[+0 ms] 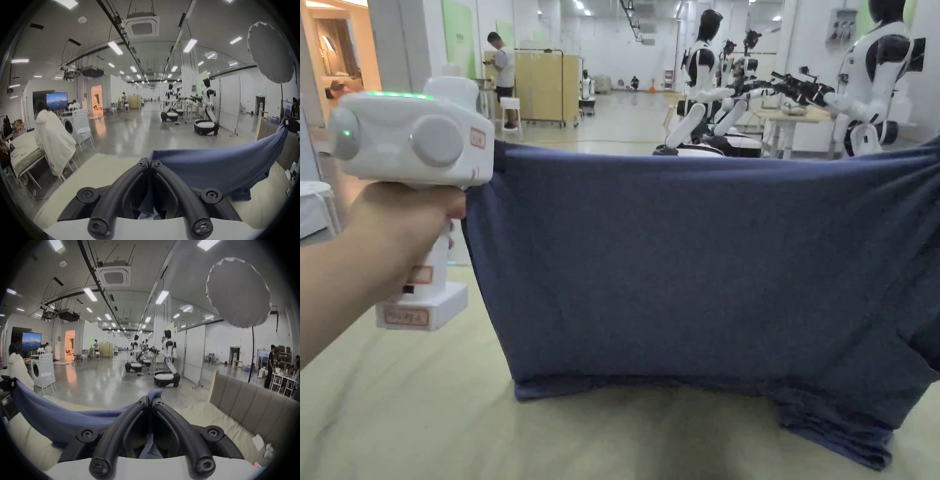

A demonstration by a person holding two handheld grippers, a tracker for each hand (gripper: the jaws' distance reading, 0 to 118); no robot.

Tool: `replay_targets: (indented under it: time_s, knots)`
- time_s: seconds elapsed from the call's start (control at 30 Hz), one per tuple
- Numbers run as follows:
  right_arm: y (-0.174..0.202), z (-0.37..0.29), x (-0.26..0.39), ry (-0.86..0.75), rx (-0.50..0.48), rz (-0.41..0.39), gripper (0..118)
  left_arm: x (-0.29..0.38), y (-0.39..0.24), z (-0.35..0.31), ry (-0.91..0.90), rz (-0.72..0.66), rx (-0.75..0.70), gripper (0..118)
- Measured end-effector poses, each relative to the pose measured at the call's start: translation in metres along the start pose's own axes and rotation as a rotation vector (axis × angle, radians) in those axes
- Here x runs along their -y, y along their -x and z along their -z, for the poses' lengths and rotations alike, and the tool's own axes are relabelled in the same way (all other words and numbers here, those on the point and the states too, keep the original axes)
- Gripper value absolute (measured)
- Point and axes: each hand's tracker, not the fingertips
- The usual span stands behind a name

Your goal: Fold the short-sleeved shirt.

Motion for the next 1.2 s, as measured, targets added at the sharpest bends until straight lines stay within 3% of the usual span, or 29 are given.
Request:
replay_targets:
  time_s: [0.17,0.27,0.4,0.5,0.63,0.83,1.0,1.2]
  knots:
    - [0.004,0.017,0.091,0.112,-0.004,-0.045,4,0.089,-0.015,0.024,0.114,0.035,0.032,1]
    - [0.003,0.016,0.135,0.201,0.018,-0.008,4,0.13,-0.02,0.041,0.195,0.049,0.039,1]
    - [-0.001,0.007,0.175,0.232,0.013,-0.019,4,0.169,-0.025,0.048,0.234,0.045,0.066,1]
    - [-0.006,-0.009,0.19,0.24,-0.007,0.016,5,0.185,-0.027,0.039,0.251,0.056,0.074,1]
    - [-0.017,-0.057,0.2,0.243,-0.009,0.067,4,0.198,-0.022,0.001,0.256,0.046,0.104,1]
    - [-0.043,-0.157,0.212,0.245,-0.049,0.072,4,0.217,0.002,-0.11,0.239,-0.013,0.163,1]
    - [-0.07,-0.25,0.224,0.248,-0.085,0.06,5,0.246,0.022,-0.207,0.246,-0.027,0.201,1]
    - [-0.089,-0.352,0.261,0.288,-0.144,-0.01,5,0.298,0.034,-0.299,0.299,-0.044,0.204,1]
